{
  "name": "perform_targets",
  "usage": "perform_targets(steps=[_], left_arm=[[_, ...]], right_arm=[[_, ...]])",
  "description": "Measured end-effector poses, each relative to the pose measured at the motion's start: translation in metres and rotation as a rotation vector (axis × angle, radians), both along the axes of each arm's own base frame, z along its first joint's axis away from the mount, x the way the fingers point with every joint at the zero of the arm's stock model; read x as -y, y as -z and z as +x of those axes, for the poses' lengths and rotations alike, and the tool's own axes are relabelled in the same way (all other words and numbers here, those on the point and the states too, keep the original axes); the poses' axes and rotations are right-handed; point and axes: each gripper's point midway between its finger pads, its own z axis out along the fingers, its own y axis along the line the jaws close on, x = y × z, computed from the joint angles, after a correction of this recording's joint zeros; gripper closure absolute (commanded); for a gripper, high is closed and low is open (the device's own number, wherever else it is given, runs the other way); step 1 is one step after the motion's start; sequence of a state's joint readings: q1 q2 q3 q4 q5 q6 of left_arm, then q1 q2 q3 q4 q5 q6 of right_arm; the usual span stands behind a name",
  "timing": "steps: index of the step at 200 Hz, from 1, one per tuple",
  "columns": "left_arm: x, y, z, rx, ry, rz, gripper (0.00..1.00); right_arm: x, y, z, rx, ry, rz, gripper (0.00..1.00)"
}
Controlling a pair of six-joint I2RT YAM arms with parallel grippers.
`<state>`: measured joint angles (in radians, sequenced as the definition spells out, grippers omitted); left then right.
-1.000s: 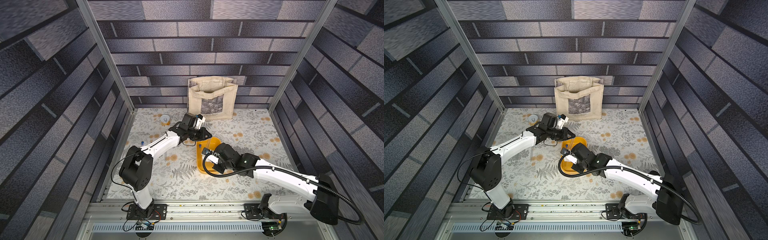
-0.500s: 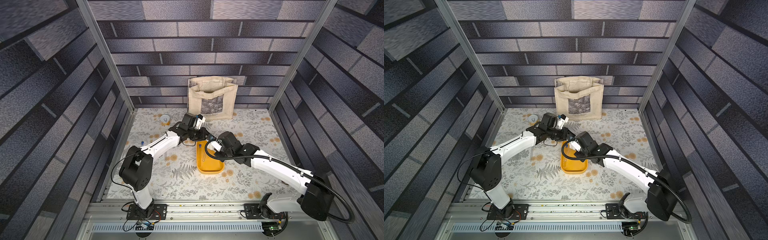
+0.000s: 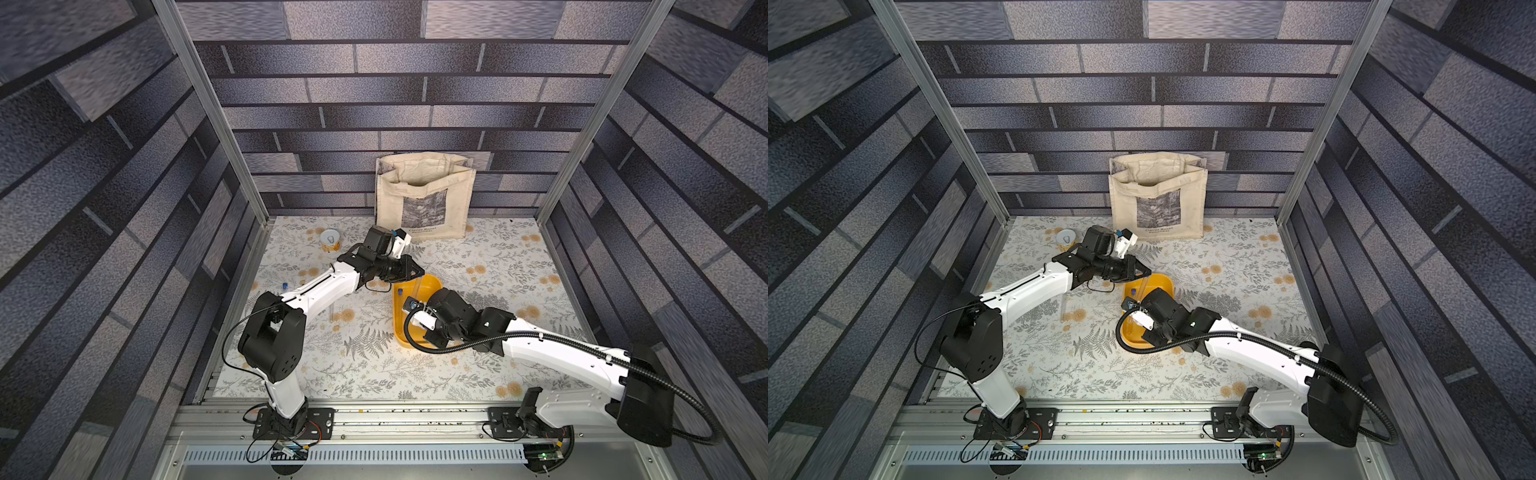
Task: Wipe the exteriors of test tubes
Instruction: Wipe the dirt from the test tube.
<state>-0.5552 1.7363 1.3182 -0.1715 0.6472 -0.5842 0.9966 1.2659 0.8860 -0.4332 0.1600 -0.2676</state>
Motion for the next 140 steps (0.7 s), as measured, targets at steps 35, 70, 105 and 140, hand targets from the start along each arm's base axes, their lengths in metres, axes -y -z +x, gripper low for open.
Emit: perform_targets(steps=[35,70,105,140], left_arm=[[0.0,0.0,0.0,0.0,0.001,-0.001,0.82],[0.0,0.0,-0.001,-0.001,0.003,-0.002,0.82],[0.0,0.0,-0.001,-0.001,0.003,-0.001,0.82],[0.0,0.002,-0.001,-0.005,0.002,0.0,0.82]], right_arm=[[0.002,-0.001,-0.001,0.016,0.005,0.006,1.0],[0.004,-0.005,0.016,0.023,0.051,0.004,1.0],[0.019,-0.016,0.056,0.035,0.191,0.026,1.0],[0.06,-0.019,0.091,-0.004,0.403,0.089,1.0]])
